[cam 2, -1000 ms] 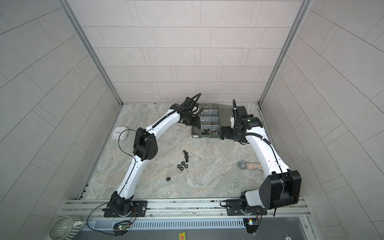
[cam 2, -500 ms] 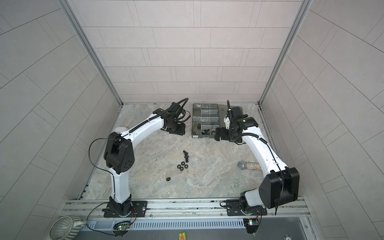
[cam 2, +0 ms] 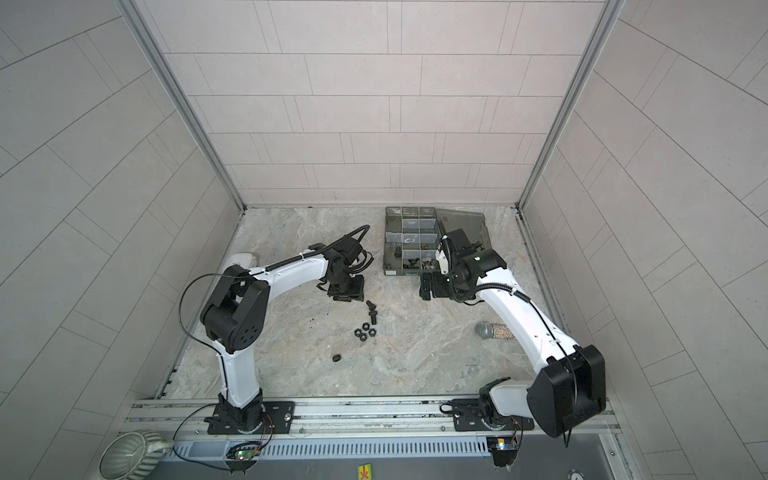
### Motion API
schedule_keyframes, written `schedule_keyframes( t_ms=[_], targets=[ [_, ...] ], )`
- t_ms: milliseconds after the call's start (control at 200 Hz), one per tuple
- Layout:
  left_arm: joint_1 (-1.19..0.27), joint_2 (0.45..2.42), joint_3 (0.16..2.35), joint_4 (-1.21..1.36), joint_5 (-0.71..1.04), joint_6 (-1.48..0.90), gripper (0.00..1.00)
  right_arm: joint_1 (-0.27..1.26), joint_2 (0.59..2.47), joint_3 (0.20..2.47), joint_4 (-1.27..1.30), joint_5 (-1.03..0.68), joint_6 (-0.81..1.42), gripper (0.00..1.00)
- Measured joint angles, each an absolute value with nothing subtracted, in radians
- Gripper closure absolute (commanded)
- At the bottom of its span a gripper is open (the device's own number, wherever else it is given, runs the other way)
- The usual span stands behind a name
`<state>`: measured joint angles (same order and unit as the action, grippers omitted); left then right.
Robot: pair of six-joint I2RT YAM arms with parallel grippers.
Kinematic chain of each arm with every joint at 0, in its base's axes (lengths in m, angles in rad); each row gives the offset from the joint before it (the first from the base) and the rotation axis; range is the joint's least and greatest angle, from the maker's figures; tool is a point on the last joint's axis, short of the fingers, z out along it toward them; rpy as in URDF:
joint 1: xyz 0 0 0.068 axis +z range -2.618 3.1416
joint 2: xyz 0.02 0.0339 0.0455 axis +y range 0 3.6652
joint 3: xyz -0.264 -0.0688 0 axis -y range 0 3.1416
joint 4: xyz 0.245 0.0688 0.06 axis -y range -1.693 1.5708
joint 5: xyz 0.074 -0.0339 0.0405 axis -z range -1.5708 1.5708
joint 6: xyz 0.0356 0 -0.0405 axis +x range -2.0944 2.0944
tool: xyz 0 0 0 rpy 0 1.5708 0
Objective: Sort the screws and nuts into containers
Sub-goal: 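Lower the left gripper onto another black hex bolt in the pile, then close the left gripper on the black hex bolt and lift it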
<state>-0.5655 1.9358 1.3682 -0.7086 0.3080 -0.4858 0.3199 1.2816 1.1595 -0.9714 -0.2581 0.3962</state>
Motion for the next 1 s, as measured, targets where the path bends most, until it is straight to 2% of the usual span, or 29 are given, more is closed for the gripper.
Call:
schedule_keyframes(
  t_ms=[415, 1001],
  targets=[
    [-0.596, 1.937, 1.358, -0.667, 0.324, -0.555, 0.53, 0.326, 1.107, 1.054, -0.991, -0.213, 0.417, 0.01],
    [-0.64, 2.038, 1.447, -0.705, 0.329, -0.571, 0.54, 0.325, 1.081, 1.047, -1.007, -0.176, 0.41, 0.01]
  ],
)
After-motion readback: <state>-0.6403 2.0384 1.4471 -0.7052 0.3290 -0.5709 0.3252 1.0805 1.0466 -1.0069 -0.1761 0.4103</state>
